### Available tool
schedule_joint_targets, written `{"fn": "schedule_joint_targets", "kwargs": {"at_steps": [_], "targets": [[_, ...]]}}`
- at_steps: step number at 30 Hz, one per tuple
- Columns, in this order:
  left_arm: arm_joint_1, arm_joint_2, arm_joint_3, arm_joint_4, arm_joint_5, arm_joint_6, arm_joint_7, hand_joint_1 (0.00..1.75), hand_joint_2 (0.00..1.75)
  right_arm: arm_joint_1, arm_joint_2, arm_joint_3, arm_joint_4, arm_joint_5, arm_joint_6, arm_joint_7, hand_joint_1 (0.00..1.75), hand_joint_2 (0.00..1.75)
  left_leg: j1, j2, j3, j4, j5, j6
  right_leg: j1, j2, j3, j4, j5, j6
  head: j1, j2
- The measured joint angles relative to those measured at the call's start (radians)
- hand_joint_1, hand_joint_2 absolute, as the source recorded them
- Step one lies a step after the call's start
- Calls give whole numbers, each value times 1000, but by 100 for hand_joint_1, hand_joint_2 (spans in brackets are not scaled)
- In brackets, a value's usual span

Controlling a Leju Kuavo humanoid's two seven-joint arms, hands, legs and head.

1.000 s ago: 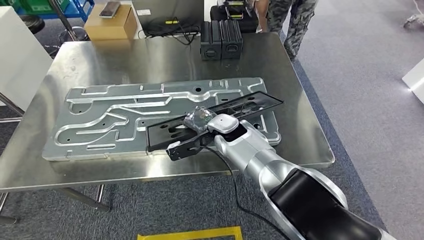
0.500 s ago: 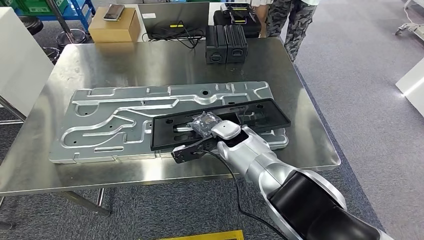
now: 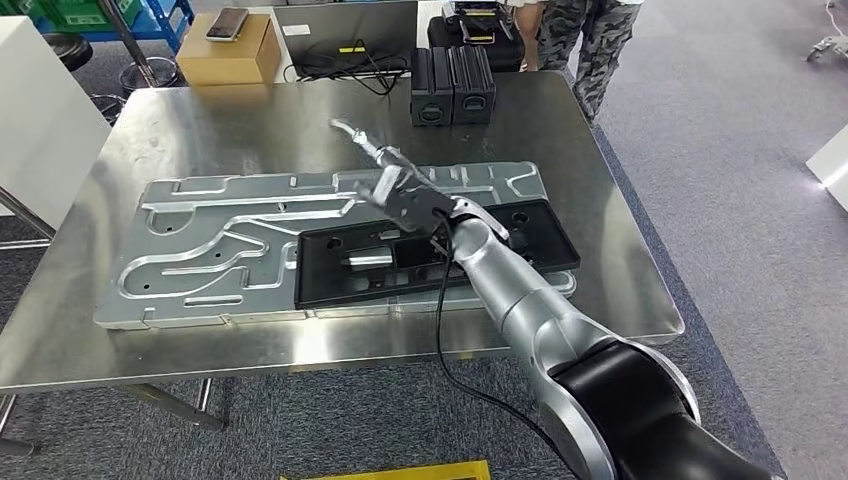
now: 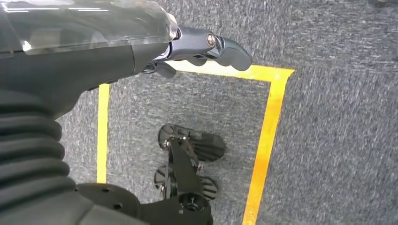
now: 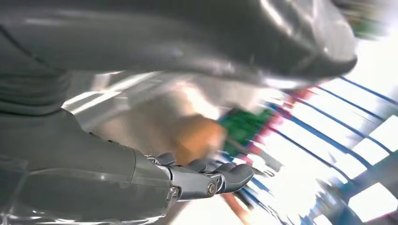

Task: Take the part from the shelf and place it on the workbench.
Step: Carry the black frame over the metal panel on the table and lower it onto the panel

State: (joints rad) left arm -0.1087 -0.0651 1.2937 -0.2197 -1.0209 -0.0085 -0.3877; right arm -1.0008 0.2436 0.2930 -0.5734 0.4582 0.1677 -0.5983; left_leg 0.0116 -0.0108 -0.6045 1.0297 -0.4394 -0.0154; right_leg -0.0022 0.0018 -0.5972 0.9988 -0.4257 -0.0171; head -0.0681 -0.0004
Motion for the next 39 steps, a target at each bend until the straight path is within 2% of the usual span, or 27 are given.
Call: {"fn": "schedule_joint_targets", "kwargs": {"at_steps": [1, 4, 5, 6, 7, 8, 10, 11, 15, 17, 19, 20, 21, 22, 24, 25, 26, 28, 30, 31, 33, 34, 35, 36, 37, 38, 39], "targets": [[1, 0, 0, 0, 3, 1, 1, 0, 0, 17, -6, -17, -44, -84, 34, -7, 0, 0, 0, 2, -15, 36, -22, -4, -3, -1, 5, -6, 2, -4, 0, 0], [4, -1, 0, 0, 14, 7, 9, 0, 0, 99, -48, -67, -208, -358, 141, -4, 0, 0, 5, 4, -107, 228, -106, -14, -3, -7, 15, -8, -3, -8, 0, 0], [7, -1, 1, 0, 19, 10, 11, 0, 0, 136, -70, -84, -265, -435, 167, -2, 0, 0, 7, 4, -127, 265, -111, -17, -3, -9, 18, -8, -7, -7, 0, 0], [10, -1, 2, 0, 24, 12, 13, 0, 0, 176, -93, -105, -325, -496, 180, -4, 0, 0, 8, 5, -128, 261, -96, -18, -4, -11, 22, -6, -10, -4, 0, 0], [14, -1, 2, 0, 30, 15, 14, 0, 0, 216, -117, -129, -387, -531, 173, -7, 0, 0, 11, 5, -107, 215, -63, -20, -5, -11, 25, -4, -15, 0, 0, 0], [17, -1, 4, 0, 38, 16, 15, 0, 0, 255, -139, -152, -449, -531, 145, -12, 0, 0, 14, 5, -75, 144, -25, -21, -7, -12, 29, 0, -21, 5, 0, 0], [20, -4, 9, 0, 53, 16, 13, 0, 0, 336, -181, -198, -577, -445, 34, -20, 0, 0, 14, 4, -16, 27, 14, -15, -6, -10, 31, 9, -32, 17, 0, 0], [21, -5, 13, 0, 61, 13, 10, 0, 0, 378, -199, -219, -638, -370, -42, -21, 0, 0, 13, 3, -3, 3, 14, -9, -4, -10, 30, 11, -35, 22, 0, 0], [25, -11, 31, 0, 90, -2, -14, 0, 0, 584, -262, -302, -855, -51, -364, -18, 0, 0, 10, 0, 6, -7, 7, 23, -7, -9, 33, 20, -51, 43, 0, 0], [27, -13, 38, 0, 97, -6, -21, 0, 0, 676, -288, -341, -930, 13, -434, -17, 0, 0, 11, 0, 8, -11, 6, 35, -10, -5, -7, 105, -102, 51, 0, 0], [27, -14, 45, 0, 99, -9, -23, 0, 0, 744, -308, -373, -978, 43, -460, -15, 0, 0, 7, 2, 8, -10, 6, 40, -11, -3, -84, 249, -168, 55, 0, 0], [27, -14, 48, 0, 99, -11, -23, 0, 0, 773, -317, -386, -996, 68, -475, -11, 0, 0, 5, 4, 8, -10, 6, 40, -11, -3, -112, 299, -183, 55, 0, 0], [27, -15, 51, 0, 97, -12, -23, 0, 0, 801, -323, -398, -1011, 100, -492, -4, 0, 0, 4, 5, 8, -9, 7, 41, -11, -3, -121, 312, -178, 54, 0, 0], [26, -16, 52, 0, 96, -12, -23, 0, 0, 830, -328, -411, -1022, 136, -514, 5, 0, 0, 3, 5, 8, -9, 7, 41, -10, -3, -107, 282, -153, 52, 0, 0], [26, -19, 52, 0, 93, -13, -22, 0, 0, 889, -339, -449, -1040, 233, -573, 38, 0, 0, 1, 2, 9, -9, 7, 40, -9, -3, -33, 137, -83, 44, 0, 0], [26, -21, 53, 0, 93, -13, -21, 0, 0, 920, -343, -474, -1044, 287, -606, 58, 0, 0, 0, 0, 9, -9, 7, 39, -7, -4, 0, 71, -56, 40, 0, 0], [26, -23, 53, 0, 93, -12, -20, 0, 0, 953, -347, -504, -1044, 344, -638, 75, 0, 0, -1, -3, 9, -9, 8, 35, -4, -4, 21, 29, -41, 37, 0, 0], [28, -27, 53, 0, 93, -11, -18, 0, 0, 1015, -349, -567, -1032, 435, -678, 97, 0, 0, -2, -7, 8, -10, 12, 24, 2, -3, 26, 12, -31, 31, 0, 0], [29, -28, 53, 0, 93, -10, -17, 0, 0, 1051, -349, -626, -1006, 494, -693, 106, 0, 0, -1, -5, 4, -6, 7, 12, -2, -4, 23, 4, -20, 19, 0, 0], [29, -28, 53, 0, 93, -10, -17, 0, 0, 1061, -348, -650, -993, 514, -696, 109, 0, 0, -2, -3, -2, 14, -14, 7, -4, -5, 21, -1, -13, 12, 0, 0], [26, -28, 53, 0, 93, -10, -17, 0, 0, 1073, -348, -687, -968, 554, -692, 122, 0, 0, 0, 2, -34, 112, -94, 2, -6, -8, 11, -7, 2, 3, 0, 0], [25, -28, 53, 0, 93, -10, -17, 0, 0, 1077, -347, -703, -955, 579, -688, 131, 0, 0, 0, 3, -53, 178, -139, 1, -5, -7, 2, -7, 8, 1, 0, 0], [25, -28, 53, 0, 93, -10, -17, 0, 0, 1081, -346, -720, -938, 604, -684, 141, 0, 0, 1, 3, -65, 233, -170, 1, -3, -8, -7, -5, 15, 0, 0, 0], [25, -28, 53, 0, 93, -10, -17, 0, 0, 1084, -344, -739, -918, 627, -683, 147, 0, 0, 1, 3, -62, 258, -185, 2, -2, -8, -17, -4, 22, 0, 0, 0], [25, -28, 53, 0, 94, -10, -17, 0, 0, 1086, -343, -763, -892, 649, -684, 150, 0, 0, 0, 3, -40, 243, -180, 4, 0, -8, -27, -3, 29, 2, 0, 0], [25, -28, 53, 0, 95, -10, -17, 0, 0, 1088, -341, -790, -863, 668, -687, 151, 0, 0, 0, 3, 4, 189, -162, 7, 1, -8, -38, -1, 38, 4, 0, 0], [24, -28, 53, 0, 97, -10, -17, 0, 0, 1088, -340, -822, -829, 688, -693, 152, 0, 0, -1, 3, 62, 108, -141, 12, 1, -8, -47, 0, 46, 6, 0, 0]]}}
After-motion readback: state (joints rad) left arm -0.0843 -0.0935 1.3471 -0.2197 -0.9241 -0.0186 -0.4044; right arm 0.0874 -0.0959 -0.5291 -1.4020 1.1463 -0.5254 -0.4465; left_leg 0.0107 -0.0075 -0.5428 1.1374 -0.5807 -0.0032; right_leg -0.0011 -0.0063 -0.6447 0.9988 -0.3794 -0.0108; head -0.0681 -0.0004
